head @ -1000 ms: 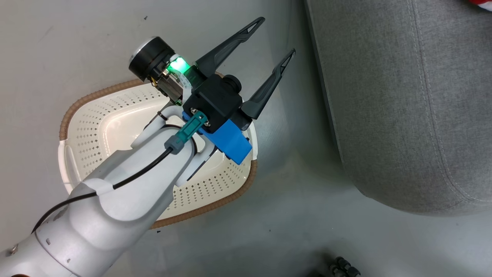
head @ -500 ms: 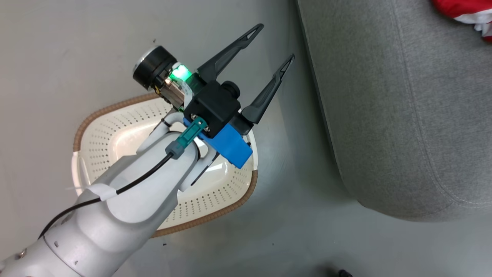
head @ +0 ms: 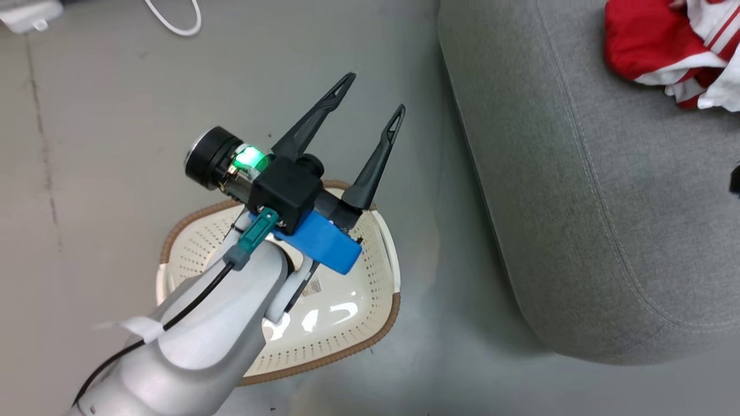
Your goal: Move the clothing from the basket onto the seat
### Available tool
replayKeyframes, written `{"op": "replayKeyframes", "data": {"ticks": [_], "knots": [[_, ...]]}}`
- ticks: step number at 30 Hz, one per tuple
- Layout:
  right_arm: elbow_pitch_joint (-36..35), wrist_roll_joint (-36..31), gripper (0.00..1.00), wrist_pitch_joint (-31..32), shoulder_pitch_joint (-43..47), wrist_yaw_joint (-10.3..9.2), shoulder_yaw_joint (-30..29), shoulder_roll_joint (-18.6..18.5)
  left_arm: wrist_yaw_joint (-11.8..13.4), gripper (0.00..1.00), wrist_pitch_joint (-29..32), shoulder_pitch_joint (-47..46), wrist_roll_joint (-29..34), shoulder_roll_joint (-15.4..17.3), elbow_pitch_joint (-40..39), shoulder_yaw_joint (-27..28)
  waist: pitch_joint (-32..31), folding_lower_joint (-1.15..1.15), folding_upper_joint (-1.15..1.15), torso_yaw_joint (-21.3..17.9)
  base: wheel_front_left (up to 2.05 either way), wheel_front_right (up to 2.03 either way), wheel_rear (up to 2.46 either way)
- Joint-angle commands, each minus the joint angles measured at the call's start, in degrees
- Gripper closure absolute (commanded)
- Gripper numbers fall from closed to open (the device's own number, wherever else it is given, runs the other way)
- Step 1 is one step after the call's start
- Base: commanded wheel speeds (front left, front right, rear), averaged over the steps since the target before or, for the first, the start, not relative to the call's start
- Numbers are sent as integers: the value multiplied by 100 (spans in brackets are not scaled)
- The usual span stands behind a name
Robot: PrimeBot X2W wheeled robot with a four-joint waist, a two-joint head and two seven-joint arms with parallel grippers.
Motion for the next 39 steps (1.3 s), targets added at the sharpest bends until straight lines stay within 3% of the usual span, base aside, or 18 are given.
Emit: {"op": "replayKeyframes", "data": {"ticks": [1, 10, 21, 39], "knots": [[-123, -19, 0, -19, 230, 3, 96, 86, 46, 0, -26, 217, 45, -13, -101, 173, -303, 0, 0, 168, 0, 0, 0], [-386, 86, 0, -19, 951, 3, 608, 387, 59, 0, -28, 1217, 285, -149, -416, 1132, -981, 0, 0, 564, 0, 0, 0], [-423, 219, 0, -19, 1257, 3, 1239, 563, -97, 0, -29, 2109, 636, -455, -506, 2222, -1498, 0, 0, 891, 0, 0, 0], [-677, 123, 0, -19, 2330, 3, 1359, 963, -506, 0, -30, 3314, 1240, -1027, -524, 3747, -2166, 0, 0, 1251, 0, 0, 0]]}}
